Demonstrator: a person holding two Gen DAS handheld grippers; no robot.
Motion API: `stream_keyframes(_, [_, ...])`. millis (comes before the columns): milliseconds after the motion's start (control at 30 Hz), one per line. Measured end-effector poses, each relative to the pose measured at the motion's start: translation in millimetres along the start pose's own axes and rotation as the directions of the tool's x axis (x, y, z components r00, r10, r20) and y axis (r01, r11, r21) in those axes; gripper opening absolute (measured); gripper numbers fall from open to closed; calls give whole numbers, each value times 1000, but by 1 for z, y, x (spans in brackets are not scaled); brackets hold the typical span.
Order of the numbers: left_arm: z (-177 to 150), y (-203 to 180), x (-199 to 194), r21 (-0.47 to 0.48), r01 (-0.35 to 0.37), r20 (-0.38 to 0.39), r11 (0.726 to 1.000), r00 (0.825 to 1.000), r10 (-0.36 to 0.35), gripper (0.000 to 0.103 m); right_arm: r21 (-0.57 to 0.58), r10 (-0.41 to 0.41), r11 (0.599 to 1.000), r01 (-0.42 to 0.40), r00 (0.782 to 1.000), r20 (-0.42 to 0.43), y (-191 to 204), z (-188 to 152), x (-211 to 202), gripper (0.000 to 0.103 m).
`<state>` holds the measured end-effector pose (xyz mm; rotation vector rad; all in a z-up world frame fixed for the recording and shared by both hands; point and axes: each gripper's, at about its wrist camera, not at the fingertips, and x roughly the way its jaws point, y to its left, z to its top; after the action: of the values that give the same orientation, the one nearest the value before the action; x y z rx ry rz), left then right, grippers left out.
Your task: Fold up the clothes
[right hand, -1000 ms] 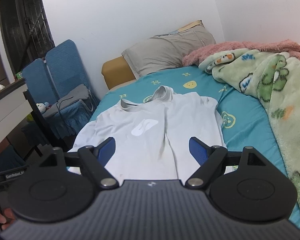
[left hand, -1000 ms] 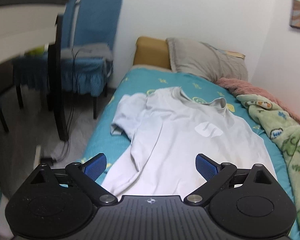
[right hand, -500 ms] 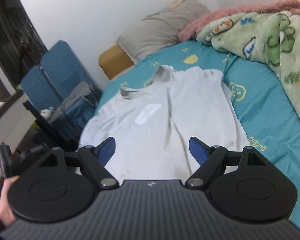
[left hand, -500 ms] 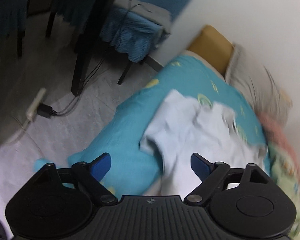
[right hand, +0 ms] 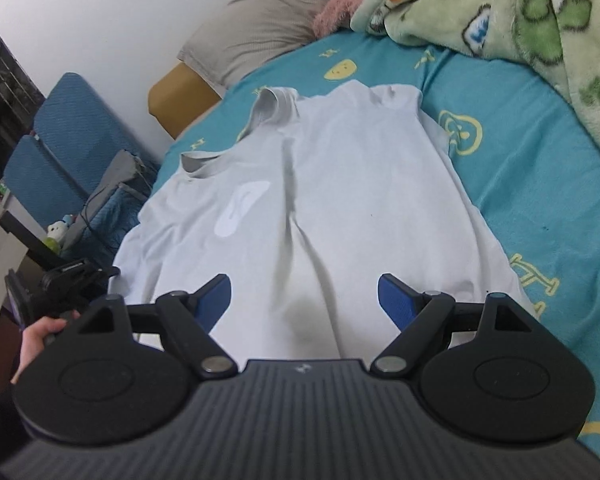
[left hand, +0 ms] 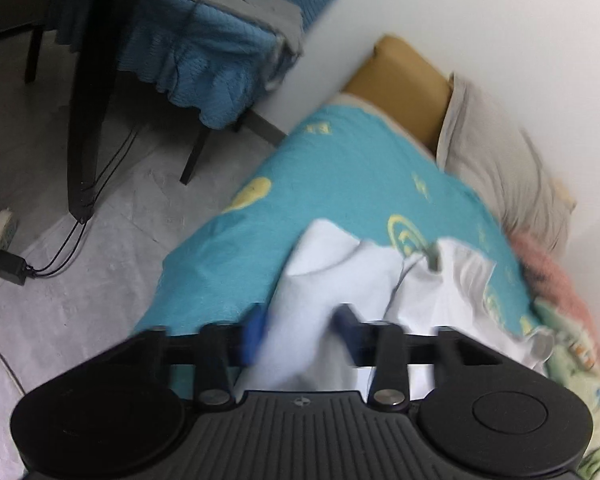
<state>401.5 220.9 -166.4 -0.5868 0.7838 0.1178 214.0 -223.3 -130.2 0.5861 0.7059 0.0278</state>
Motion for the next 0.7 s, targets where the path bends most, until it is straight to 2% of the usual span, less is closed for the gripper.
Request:
stream_keyframes(33, [1,-6,2,41,-29,-4,999,1000,29,21,4,-1,1000,1,1000,-3,-1,0,2,82])
stream_keyframes(100, [2,-22,0,126,-73,16,989,997,72,6,13,-1,1000,1,1000,-7,-2,0,4,82])
stream_keyframes(167, [2,-39,-7,207,-126,55,970,992,117,4,20,2,1000,-2,1000,-6,-2,1,2,82])
stream_keyframes(200, [0,-52,-11,269,-154,78,951,987,138,3,22,2,1000,-2,1000,-3,-2,1,1,82])
stream_keyframes(233, [-4,-67,-14,342,-182,104,922,982,156,3,24,2,1000,-2,1000,1,-2,1,-1,82])
stream_keyframes(267, [-11,-85,-17,436,-203,137,877,978,158,3,25,2,1000,-2,1000,6,-2,2,-3,82])
stream_keyframes(333, [-31,-122,-22,623,-211,187,753,975,119,3,29,0,1000,0,1000,16,-2,3,-7,82])
stream_keyframes(433, [-67,-169,-24,769,-46,58,637,998,2,3,40,0,999,-1,1000,25,-4,4,-10,82])
stream_keyframes(467, [-76,-179,-26,786,21,2,618,999,-37,5,42,0,999,-1,1000,26,-5,5,-11,82])
stream_keyframes(500, [-83,-187,-28,792,88,-51,605,996,-77,13,42,-1,999,0,1000,27,-5,5,-11,82])
stream_keyframes(533, [-90,-194,-30,793,154,-105,589,988,-116,15,44,-4,999,2,1000,27,-6,5,-11,82])
stream_keyframes(567, [-92,-197,-33,781,203,-137,591,978,-156,22,48,-4,999,2,1000,28,-6,5,-11,82])
stream_keyframes(600, [-93,-196,-36,759,243,-154,604,968,-197,34,54,-2,999,1,1000,29,-8,5,-12,82])
stream_keyframes(667, [-86,-190,-41,717,262,-139,646,962,-235,44,69,1,998,-3,999,32,-11,7,-14,82])
stream_keyframes(700, [-82,-183,-43,691,252,-120,678,964,-237,44,77,3,997,-6,999,34,-12,7,-14,82])
